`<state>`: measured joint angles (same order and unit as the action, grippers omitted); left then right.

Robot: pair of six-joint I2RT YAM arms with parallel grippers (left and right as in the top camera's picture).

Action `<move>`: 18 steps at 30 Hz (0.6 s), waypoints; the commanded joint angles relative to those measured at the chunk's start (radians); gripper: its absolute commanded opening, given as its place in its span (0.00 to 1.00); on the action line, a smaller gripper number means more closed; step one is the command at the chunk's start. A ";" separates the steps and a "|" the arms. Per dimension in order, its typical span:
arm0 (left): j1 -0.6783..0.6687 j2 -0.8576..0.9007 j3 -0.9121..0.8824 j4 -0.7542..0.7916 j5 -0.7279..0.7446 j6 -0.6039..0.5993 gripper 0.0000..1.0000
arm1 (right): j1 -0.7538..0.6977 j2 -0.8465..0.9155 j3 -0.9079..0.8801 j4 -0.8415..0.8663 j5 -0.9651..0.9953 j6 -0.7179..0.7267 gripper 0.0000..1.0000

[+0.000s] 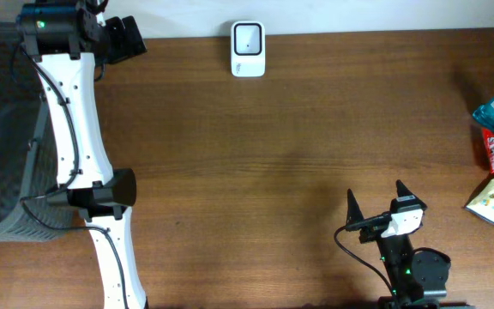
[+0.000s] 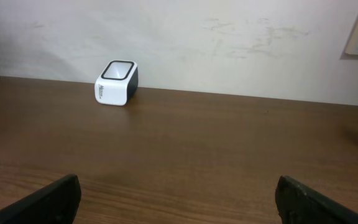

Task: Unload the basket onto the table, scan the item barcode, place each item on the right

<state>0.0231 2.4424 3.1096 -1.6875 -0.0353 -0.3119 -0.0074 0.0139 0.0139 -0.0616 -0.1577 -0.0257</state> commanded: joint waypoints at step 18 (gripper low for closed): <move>0.003 -0.023 0.008 0.000 -0.014 -0.009 0.99 | 0.007 -0.008 -0.008 -0.003 0.010 0.007 0.99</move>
<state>0.0231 2.4428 3.1096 -1.6875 -0.0357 -0.3119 -0.0074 0.0139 0.0139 -0.0616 -0.1577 -0.0257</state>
